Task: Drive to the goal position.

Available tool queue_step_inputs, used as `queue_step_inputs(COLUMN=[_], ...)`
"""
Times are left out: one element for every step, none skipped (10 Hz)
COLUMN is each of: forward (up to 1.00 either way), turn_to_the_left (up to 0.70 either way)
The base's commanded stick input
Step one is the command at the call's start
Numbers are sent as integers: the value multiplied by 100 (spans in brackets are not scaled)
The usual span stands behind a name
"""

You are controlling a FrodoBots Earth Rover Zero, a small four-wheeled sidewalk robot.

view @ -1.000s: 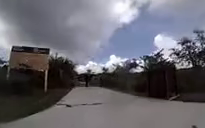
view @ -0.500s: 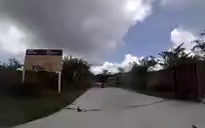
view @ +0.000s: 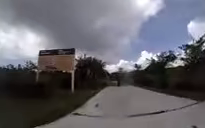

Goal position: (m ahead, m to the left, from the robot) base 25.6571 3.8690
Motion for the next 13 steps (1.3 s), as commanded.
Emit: queue_step_inputs(forward=[85,85,85,85,85,85,85,85,85,85,85,85,85], turn_to_the_left=[0,0,0,0,0,0,0,0,0,0,0,0,0])
